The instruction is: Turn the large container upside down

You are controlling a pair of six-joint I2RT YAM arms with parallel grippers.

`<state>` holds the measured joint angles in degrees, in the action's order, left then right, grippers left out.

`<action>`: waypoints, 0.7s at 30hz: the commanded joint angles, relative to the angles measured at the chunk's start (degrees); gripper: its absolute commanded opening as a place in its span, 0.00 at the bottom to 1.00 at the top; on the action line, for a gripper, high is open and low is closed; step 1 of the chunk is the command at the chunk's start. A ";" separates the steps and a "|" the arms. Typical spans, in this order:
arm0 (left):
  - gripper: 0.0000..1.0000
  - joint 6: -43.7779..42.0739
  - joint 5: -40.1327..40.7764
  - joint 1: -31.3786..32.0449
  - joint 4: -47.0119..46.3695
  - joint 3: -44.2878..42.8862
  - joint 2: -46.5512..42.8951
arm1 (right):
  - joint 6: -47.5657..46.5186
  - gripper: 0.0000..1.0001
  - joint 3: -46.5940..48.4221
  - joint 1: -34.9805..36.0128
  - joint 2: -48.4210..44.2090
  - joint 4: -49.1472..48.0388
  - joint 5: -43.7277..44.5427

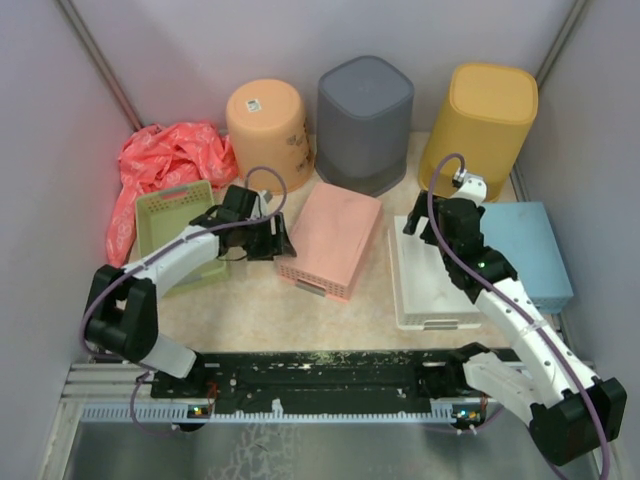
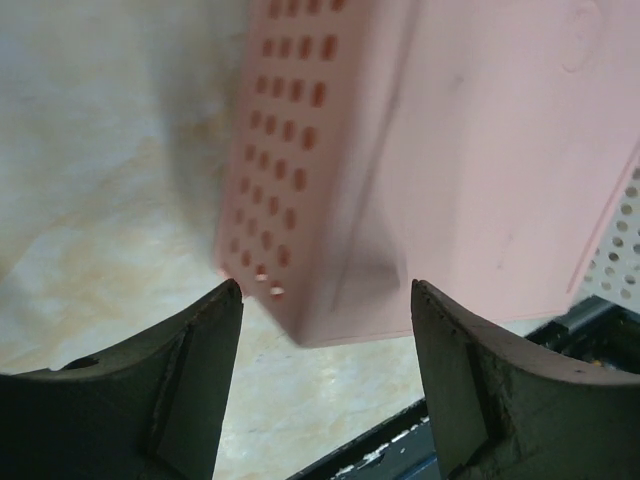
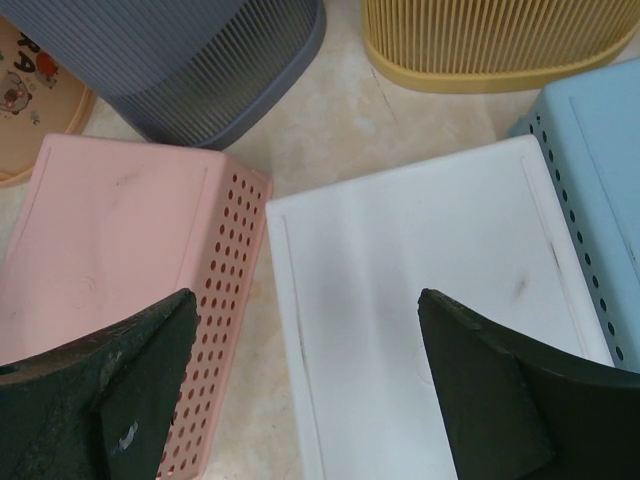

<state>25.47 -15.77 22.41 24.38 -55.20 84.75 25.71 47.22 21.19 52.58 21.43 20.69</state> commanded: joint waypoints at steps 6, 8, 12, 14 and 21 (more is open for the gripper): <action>0.72 -2.01 -22.66 9.23 -4.33 -5.13 3.09 | 0.59 0.91 -0.20 -0.26 -2.35 -0.88 1.28; 0.73 -4.86 -19.46 9.12 1.03 -8.97 0.48 | 0.82 0.91 -0.34 -0.26 -2.39 -0.97 1.14; 0.85 -9.10 -2.32 7.25 13.20 -18.62 -2.83 | 0.28 0.91 -0.40 -0.22 -1.69 -2.62 -1.21; 0.91 -9.83 5.36 4.40 16.32 -21.23 -3.89 | 0.23 0.91 -0.14 -0.19 -1.20 -2.79 -1.60; 1.00 -7.75 19.36 -12.71 18.37 -17.85 -4.22 | 0.17 0.91 -0.82 -0.25 -2.56 -1.97 -0.56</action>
<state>17.93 -8.47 16.21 36.77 -76.14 78.83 26.02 47.05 21.19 51.51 21.80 19.40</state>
